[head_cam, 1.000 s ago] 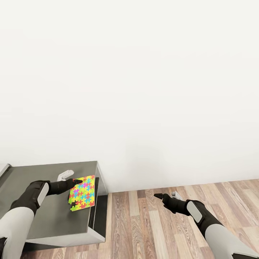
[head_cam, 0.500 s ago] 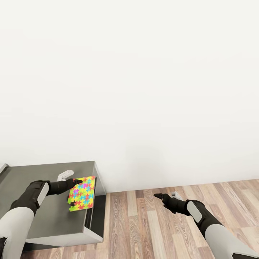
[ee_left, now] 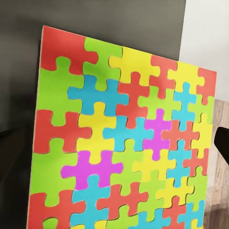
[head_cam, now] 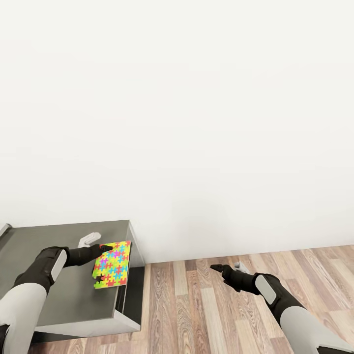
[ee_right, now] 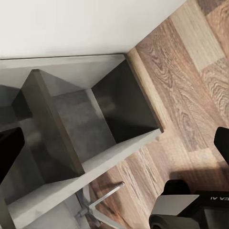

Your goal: Put all the toys in the child's room - the three board games (two on the bed and one on the table), the two jigsaw puzzles on the table, and the tennis ball on the table - inside the toy box on the table in the child's room.

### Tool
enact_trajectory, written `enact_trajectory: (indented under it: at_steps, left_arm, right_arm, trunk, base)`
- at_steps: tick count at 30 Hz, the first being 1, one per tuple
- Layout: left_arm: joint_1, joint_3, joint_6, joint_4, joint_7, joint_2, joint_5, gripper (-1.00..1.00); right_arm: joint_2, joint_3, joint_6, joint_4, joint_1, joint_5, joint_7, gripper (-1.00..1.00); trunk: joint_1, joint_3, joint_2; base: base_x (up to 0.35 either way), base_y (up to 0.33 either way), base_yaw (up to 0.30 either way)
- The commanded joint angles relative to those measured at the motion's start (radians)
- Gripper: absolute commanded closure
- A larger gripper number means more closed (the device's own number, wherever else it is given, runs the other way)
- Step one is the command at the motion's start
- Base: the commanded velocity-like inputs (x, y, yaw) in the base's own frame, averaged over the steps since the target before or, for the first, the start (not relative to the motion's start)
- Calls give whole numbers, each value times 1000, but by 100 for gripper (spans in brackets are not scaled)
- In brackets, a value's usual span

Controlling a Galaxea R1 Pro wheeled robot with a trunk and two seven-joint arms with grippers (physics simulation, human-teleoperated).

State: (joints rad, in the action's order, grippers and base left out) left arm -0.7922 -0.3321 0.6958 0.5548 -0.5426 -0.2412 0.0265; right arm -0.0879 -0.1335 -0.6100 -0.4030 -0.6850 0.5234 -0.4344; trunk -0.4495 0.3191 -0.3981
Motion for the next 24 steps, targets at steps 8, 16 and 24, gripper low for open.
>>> enact_trajectory:
  at_steps: [8,16,24]
  left_arm:
    - [-1,-4,8,0,-2,0,3,-100]
    - [-1,-4,8,0,-2,0,3,-100]
    - [-1,-4,8,0,-2,0,3,-100]
  right_arm:
    - [0,-6,-8,0,-1,1,-1,-100]
    - [0,-6,-8,0,-1,1,-1,-100]
    - [0,-6,-8,0,-1,1,-1,-100]
  trunk:
    - [-1,2,-2]
    - [-1,2,-2]
    - [-1,2,-2]
  base:
    - [0,0,0]
    - [0,-3,0]
    - [0,-36,0]
